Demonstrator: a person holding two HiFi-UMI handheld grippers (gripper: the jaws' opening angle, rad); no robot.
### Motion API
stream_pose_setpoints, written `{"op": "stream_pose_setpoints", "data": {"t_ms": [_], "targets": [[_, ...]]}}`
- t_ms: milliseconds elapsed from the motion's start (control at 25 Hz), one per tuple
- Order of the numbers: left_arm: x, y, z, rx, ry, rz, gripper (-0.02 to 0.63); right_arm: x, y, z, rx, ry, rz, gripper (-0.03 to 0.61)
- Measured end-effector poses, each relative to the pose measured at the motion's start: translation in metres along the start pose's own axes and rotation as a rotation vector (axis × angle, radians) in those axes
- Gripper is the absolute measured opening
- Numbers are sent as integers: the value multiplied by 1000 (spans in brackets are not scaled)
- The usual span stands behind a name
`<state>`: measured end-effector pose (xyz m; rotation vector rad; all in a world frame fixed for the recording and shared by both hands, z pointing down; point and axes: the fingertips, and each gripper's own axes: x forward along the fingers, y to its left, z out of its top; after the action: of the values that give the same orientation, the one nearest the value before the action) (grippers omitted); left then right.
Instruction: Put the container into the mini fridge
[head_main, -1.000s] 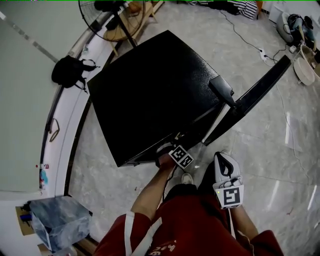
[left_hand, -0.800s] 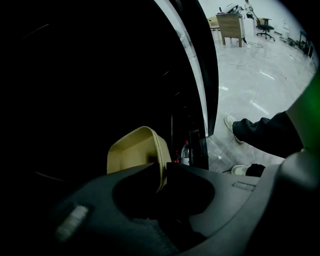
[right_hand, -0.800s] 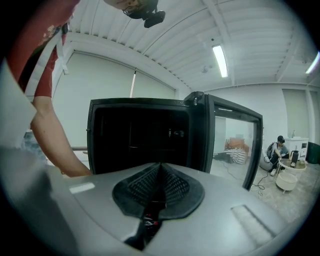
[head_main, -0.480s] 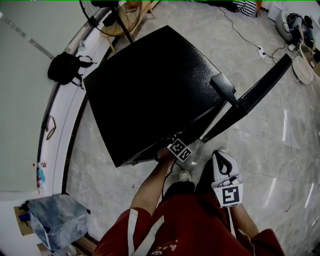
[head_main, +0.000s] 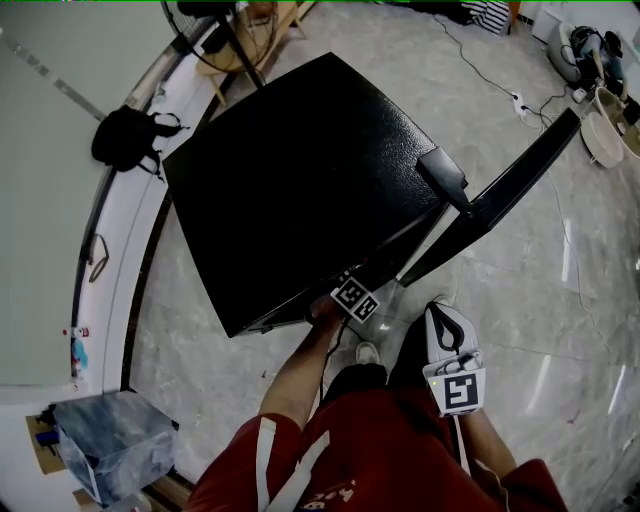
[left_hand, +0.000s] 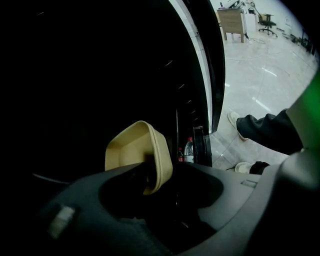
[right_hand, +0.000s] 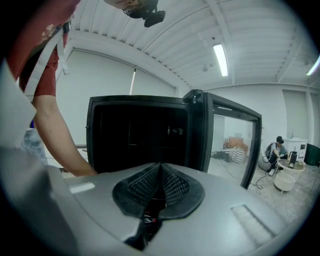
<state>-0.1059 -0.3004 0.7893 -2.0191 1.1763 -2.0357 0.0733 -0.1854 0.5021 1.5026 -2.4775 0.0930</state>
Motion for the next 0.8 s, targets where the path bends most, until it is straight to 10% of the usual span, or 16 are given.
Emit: {"op": "stream_pose_setpoints", "data": {"t_ms": [800], "targets": [[-50, -20, 5, -30, -106, 26, 267, 5, 11, 5, -3, -19, 18, 0]]}}
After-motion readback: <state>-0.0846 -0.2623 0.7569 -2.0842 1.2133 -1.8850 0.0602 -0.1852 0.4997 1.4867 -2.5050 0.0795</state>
